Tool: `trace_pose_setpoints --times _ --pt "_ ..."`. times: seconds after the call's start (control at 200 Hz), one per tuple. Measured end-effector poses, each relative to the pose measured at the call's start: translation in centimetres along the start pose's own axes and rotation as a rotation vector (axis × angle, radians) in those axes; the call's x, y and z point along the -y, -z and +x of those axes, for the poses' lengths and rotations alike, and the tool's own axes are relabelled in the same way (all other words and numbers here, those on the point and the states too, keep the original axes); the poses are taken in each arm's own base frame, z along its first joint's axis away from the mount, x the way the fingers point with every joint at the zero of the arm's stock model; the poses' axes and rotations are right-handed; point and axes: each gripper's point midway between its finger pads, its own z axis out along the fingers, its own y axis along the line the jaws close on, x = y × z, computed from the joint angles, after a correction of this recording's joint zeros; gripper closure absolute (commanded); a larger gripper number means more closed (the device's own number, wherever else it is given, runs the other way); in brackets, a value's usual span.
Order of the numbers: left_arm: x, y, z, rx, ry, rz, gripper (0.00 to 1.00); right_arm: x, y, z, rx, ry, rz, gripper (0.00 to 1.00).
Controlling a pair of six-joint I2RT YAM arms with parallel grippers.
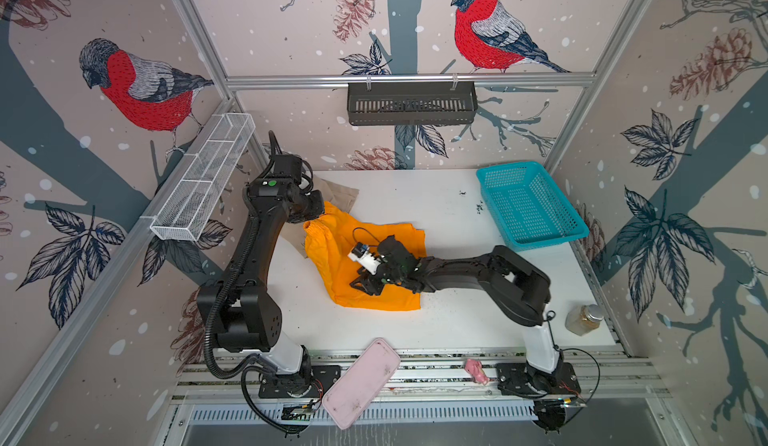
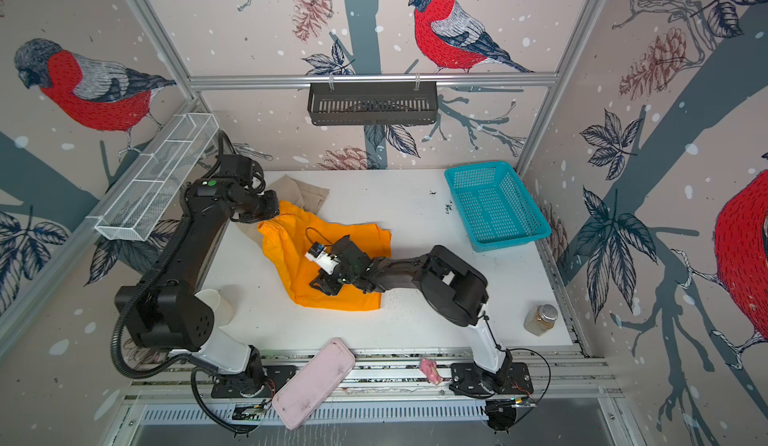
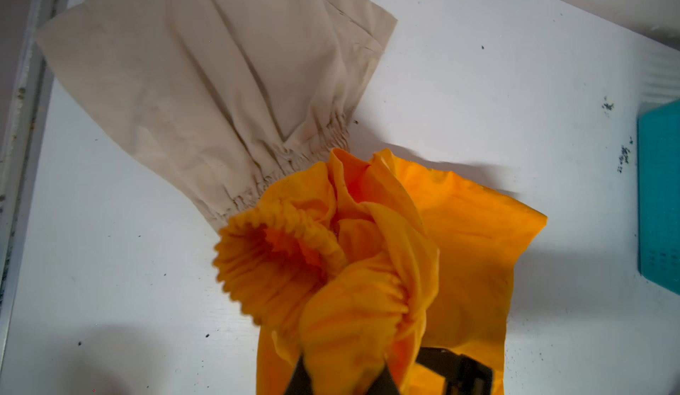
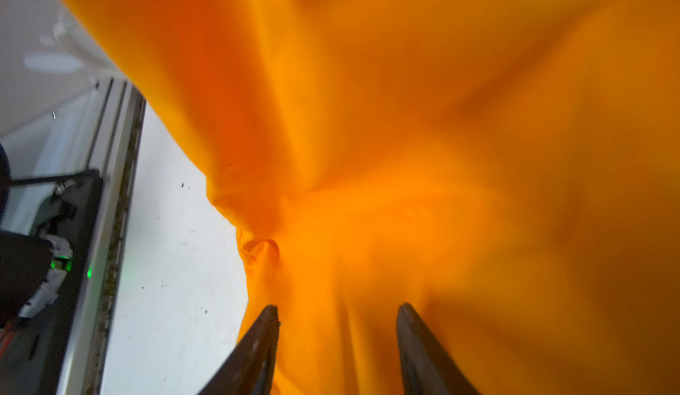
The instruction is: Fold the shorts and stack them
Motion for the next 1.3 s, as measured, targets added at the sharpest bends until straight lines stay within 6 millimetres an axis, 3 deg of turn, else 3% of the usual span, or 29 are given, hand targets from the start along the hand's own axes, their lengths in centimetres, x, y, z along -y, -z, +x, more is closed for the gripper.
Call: trace_pose_setpoints --times 0.06,0.11,0.27,0.41,0.48,0.605,0.745,0.92,1.02,1.12,1.15,1.185,1.241,1.301 --pt "1.3 0.2 -0.1 0.005 -0.022 0.021 1.00 1.8 3.2 0.0 0.050 -0.057 0.060 0.45" --pt "2.3 0.2 0.1 0.003 -0.033 0.041 1.00 3.0 5.6 1.4 0.052 -0.110 0.106 0.50" --pt "5.3 -0.6 1.2 -0.027 -0.078 0.075 1.00 5.6 9.4 6.6 0.009 -0.251 0.221 0.61" --pt "8.9 -1.9 3.0 -0.066 -0.131 0.099 1.00 5.3 9.7 10.3 -0.061 -0.302 0.232 0.67" --pt "10.6 -2.3 4.0 -0.083 -0.155 0.113 1.00 5.3 9.4 11.3 -0.077 -0.319 0.235 0.68" --pt "13.3 -3.2 5.3 -0.093 -0.198 0.131 1.00 5.3 8.8 11.0 -0.053 -0.312 0.237 0.68" --pt "16.0 -5.7 7.9 -0.140 -0.266 0.143 1.00 5.5 8.8 10.9 -0.035 -0.327 0.244 0.62" --pt "17.3 -8.8 11.4 -0.223 -0.302 0.141 1.00 5.5 8.8 10.7 -0.023 -0.322 0.245 0.53" --pt "17.8 -9.6 12.4 -0.242 -0.314 0.152 1.00 5.6 8.8 10.7 -0.018 -0.322 0.245 0.49" --pt "19.5 -10.5 13.7 -0.264 -0.343 0.188 0.57 5.6 9.1 10.5 -0.007 -0.322 0.247 0.41" --pt "20.1 -11.0 14.2 -0.277 -0.354 0.201 0.39 5.7 9.3 10.5 -0.005 -0.325 0.251 0.38" --pt "20.7 -11.2 14.9 -0.294 -0.364 0.217 0.06 5.9 9.5 10.5 -0.003 -0.327 0.257 0.36" --pt "21.7 -11.1 15.5 -0.308 -0.376 0.245 0.03 6.1 10.0 10.4 -0.001 -0.333 0.268 0.34" --pt "22.5 -10.7 14.7 -0.282 -0.379 0.268 0.03 6.2 10.6 10.6 -0.006 -0.342 0.279 0.33"
